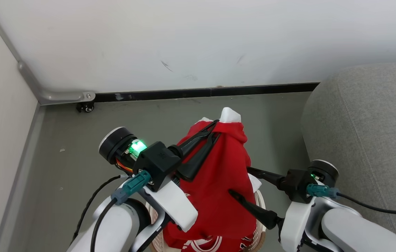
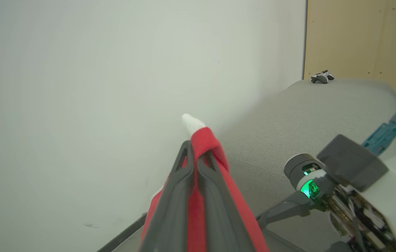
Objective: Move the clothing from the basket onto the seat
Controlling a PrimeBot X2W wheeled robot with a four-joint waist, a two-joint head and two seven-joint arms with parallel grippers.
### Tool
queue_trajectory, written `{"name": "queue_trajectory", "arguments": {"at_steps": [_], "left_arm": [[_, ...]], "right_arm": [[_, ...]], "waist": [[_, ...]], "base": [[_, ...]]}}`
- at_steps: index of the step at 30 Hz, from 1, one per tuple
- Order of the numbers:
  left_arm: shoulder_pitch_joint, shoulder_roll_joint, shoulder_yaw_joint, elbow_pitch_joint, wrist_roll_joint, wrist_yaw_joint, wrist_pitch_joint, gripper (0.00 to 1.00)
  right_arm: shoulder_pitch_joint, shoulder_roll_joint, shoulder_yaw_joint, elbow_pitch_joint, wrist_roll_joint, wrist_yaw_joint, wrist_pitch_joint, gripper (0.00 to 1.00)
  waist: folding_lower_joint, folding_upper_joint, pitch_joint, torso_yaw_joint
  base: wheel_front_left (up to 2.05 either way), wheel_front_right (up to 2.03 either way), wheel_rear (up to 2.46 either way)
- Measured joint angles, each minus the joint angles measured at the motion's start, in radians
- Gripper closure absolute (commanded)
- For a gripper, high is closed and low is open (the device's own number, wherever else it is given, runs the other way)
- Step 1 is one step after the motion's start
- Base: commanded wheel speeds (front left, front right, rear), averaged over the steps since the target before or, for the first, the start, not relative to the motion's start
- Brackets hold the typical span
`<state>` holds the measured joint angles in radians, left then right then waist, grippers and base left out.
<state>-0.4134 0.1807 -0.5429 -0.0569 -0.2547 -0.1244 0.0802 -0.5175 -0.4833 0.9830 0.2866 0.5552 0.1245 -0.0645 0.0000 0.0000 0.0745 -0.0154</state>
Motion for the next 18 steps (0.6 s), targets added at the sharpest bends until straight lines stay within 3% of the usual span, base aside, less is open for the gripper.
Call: {"name": "queue_trajectory", "arguments": {"at_steps": [11, 12, 14, 18], "left_arm": [[-0.024, -0.025, -0.043, 0.005, -0.017, 0.000, 0.007, 1.00], [-0.024, -0.027, -0.046, 0.007, -0.020, 0.000, 0.007, 1.00], [-0.024, -0.031, -0.050, 0.012, -0.027, 0.000, 0.007, 1.00], [-0.024, -0.033, -0.051, 0.024, -0.034, 0.000, 0.007, 1.00]], "right_arm": [[-0.051, 0.019, 0.065, 0.050, 0.024, 0.000, -0.055, 0.00], [-0.060, 0.022, 0.069, 0.055, 0.021, 0.000, -0.065, 0.07], [-0.074, 0.032, 0.072, 0.068, 0.014, 0.000, -0.087, 0.52], [-0.085, 0.048, 0.086, 0.086, 0.003, 0.000, -0.122, 0.80]], "waist": [[0.0000, 0.0000, 0.000, 0.002], [0.0000, 0.0000, 0.000, 0.003], [0.0000, 0.0000, 0.001, 0.005], [0.0000, 0.0000, 0.003, 0.008]], "base": [[0.00, 0.00, 0.00], [0.00, 0.00, 0.00], [0.00, 0.00, 0.00], [0.00, 0.00, 0.00]]}}
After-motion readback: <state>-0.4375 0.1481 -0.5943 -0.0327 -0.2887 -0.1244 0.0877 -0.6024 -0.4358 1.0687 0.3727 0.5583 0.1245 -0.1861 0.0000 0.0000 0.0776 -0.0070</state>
